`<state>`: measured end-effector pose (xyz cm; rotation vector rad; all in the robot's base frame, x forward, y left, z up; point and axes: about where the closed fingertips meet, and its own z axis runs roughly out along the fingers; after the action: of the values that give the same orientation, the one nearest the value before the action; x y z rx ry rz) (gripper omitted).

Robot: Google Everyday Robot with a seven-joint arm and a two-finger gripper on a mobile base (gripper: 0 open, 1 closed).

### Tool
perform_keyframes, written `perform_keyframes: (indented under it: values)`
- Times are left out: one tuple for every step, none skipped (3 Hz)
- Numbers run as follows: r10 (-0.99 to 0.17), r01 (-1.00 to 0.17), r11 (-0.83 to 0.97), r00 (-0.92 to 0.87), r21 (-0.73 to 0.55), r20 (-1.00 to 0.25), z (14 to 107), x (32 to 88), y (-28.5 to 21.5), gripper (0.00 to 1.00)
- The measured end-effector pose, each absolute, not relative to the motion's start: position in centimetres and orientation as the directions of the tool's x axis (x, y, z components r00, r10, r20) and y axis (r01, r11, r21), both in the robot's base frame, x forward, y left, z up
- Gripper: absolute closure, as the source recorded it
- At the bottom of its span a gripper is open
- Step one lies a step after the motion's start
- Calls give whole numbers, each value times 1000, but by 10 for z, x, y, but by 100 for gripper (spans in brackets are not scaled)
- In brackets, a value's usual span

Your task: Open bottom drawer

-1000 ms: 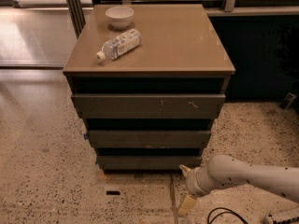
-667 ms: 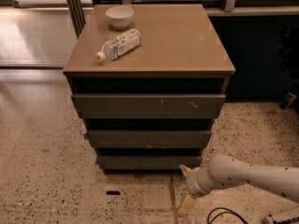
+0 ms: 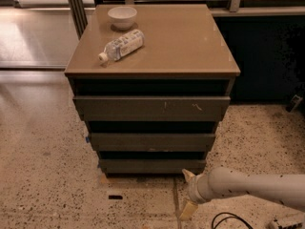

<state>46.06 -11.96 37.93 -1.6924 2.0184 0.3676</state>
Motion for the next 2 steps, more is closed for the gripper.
perform_keyframes:
  values:
    - [-844, -962, 219, -101, -165, -527, 352, 478, -120, 0]
    - [-810, -953, 262, -131, -152, -572, 279, 518, -122, 0]
